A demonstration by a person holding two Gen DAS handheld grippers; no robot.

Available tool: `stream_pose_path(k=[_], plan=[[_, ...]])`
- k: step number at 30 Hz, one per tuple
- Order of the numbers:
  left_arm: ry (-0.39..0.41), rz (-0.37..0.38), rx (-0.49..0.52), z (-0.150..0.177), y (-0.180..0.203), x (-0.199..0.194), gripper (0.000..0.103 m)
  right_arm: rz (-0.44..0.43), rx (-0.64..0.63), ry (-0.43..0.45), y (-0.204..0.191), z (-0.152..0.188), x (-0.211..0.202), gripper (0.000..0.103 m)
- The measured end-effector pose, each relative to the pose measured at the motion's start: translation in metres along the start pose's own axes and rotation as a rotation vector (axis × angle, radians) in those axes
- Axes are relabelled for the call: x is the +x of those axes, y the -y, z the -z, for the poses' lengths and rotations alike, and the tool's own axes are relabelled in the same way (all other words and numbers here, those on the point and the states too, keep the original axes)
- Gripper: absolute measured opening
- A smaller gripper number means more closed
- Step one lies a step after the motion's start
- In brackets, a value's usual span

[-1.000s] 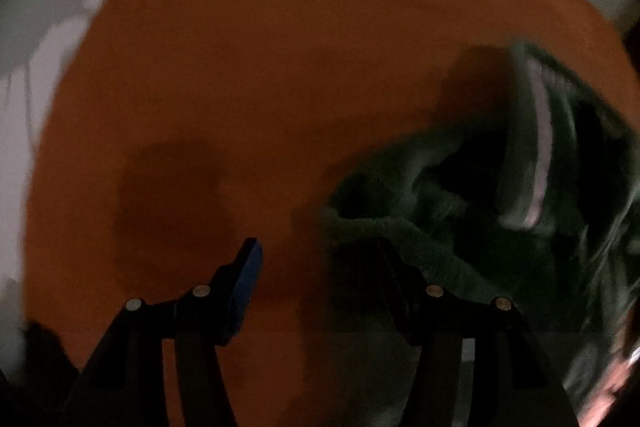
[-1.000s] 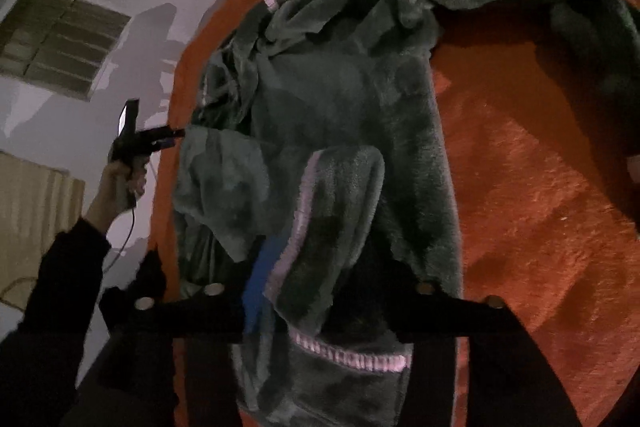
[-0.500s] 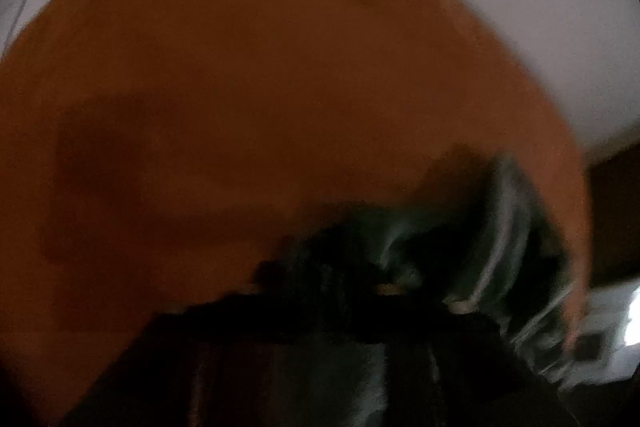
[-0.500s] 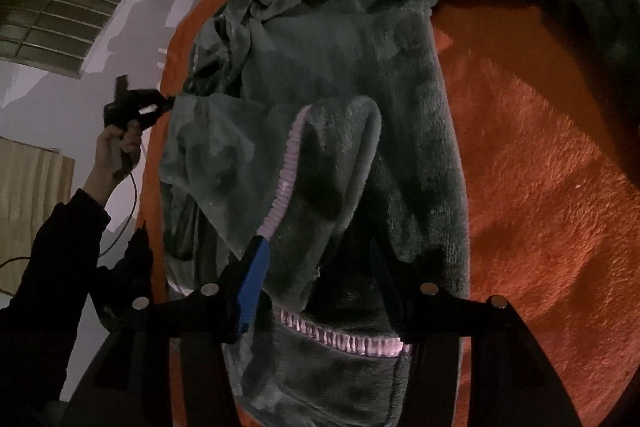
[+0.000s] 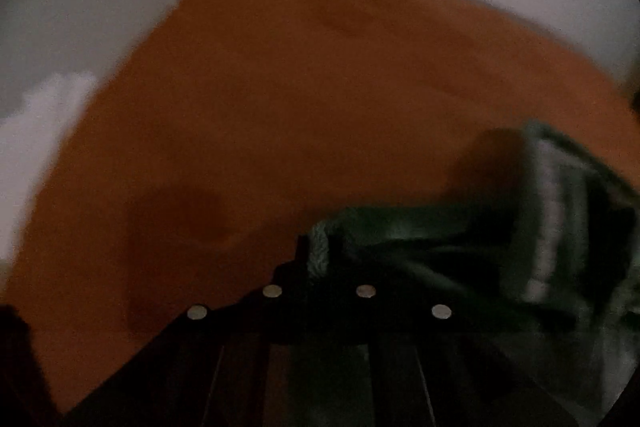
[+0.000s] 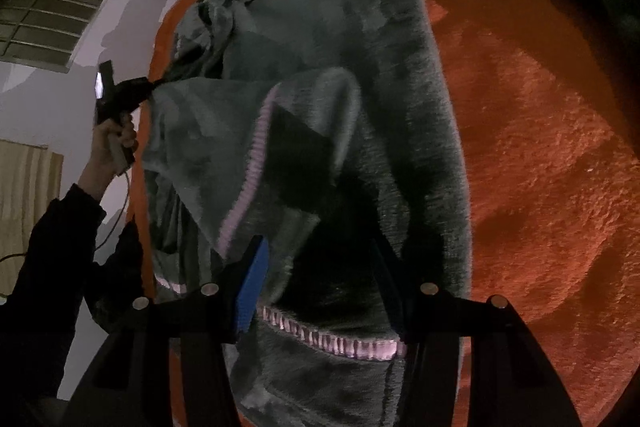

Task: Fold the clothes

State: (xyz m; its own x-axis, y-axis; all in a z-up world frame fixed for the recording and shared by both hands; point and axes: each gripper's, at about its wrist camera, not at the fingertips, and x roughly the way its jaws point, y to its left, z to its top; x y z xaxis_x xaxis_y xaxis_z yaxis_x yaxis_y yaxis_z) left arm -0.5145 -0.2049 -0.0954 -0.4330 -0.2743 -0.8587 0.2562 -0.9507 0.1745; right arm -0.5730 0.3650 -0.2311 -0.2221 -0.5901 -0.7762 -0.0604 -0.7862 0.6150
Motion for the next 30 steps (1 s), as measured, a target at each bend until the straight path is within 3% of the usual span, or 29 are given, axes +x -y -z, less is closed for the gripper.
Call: stream_pose_path(k=[3, 4, 6, 9, 13, 16, 19, 20, 24, 27, 30], plan=[[-0.113, -0.140, 0.169, 0.006, 0.020, 0.032, 0.014, 0.015, -0.007, -0.002, 0.000, 0.000, 0.003, 0.052], [-0.120, -0.146, 0.190, 0.011, 0.021, 0.034, 0.013, 0.019, -0.007, -0.004, 0.000, 0.000, 0.004, 0.052], [-0.092, -0.093, 0.130, 0.012, 0.012, 0.025, 0.014, 0.017, -0.002, -0.002, -0.001, 0.000, 0.005, 0.052], [-0.109, 0.067, -0.062, 0.000, -0.023, 0.017, 0.018, 0.005, -0.002, 0.005, -0.005, 0.001, 0.003, 0.052], [0.009, 0.086, -0.220, -0.013, -0.090, -0.026, 0.030, 0.001, -0.018, 0.006, -0.014, 0.000, 0.002, 0.052], [0.026, 0.109, -0.227, -0.002, -0.118, -0.050, 0.040, -0.004, -0.026, 0.006, -0.022, -0.002, 0.002, 0.052], [-0.103, 0.307, -0.157, 0.039, -0.121, -0.060, 0.042, -0.025, -0.036, 0.003, -0.031, -0.002, 0.002, 0.052], [-0.133, 0.371, -0.130, 0.068, -0.123, -0.067, 0.042, -0.029, -0.045, 0.000, -0.034, -0.001, 0.002, 0.052], [-0.144, 0.436, -0.103, 0.138, -0.115, -0.080, 0.046, -0.034, -0.081, -0.005, -0.049, 0.006, 0.002, 0.052], [-0.137, 0.473, -0.149, 0.148, -0.112, -0.077, 0.046, -0.034, -0.117, -0.014, -0.056, 0.015, 0.003, 0.052], [-0.101, 0.509, -0.204, 0.133, -0.112, -0.071, 0.049, -0.022, -0.127, -0.024, -0.062, 0.024, 0.007, 0.052]])
